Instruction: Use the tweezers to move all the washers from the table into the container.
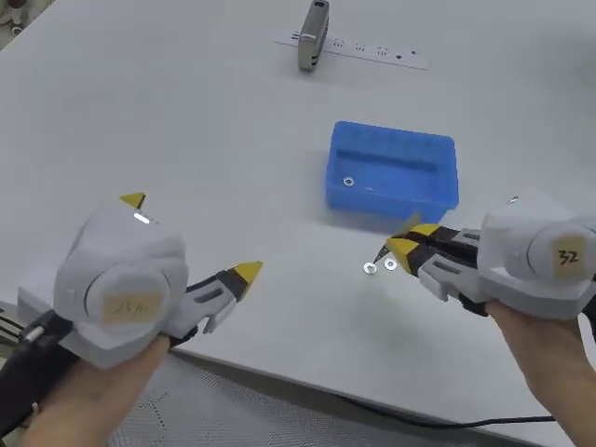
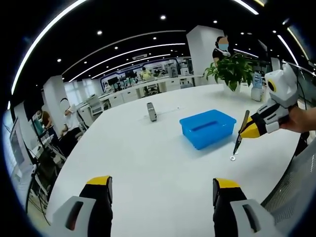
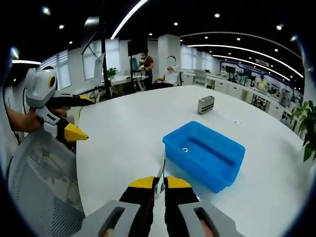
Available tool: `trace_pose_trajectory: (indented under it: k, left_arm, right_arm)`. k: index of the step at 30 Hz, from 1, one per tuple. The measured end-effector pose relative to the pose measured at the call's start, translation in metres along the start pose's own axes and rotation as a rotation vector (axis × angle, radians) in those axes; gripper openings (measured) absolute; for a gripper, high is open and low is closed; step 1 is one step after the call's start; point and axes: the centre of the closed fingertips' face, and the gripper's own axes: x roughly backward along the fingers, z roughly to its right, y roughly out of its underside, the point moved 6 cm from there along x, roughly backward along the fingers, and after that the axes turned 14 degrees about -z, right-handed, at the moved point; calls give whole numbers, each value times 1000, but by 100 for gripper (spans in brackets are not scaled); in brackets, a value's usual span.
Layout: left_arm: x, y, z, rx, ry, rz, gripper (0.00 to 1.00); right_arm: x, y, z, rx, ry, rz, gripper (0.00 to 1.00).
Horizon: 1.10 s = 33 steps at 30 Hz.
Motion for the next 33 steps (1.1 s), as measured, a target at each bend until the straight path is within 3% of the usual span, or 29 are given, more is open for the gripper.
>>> trace_pose_trajectory:
  k: [22,33]
  left_arm:
    - [-1,2,3,-26,3,-23,87]
    - [-4,4,10,-66,15,-53,88]
  right_arm:
    - [-8,4,-3,81,16,-27,3]
    - [-7,2,-1,68,-7,-35,2]
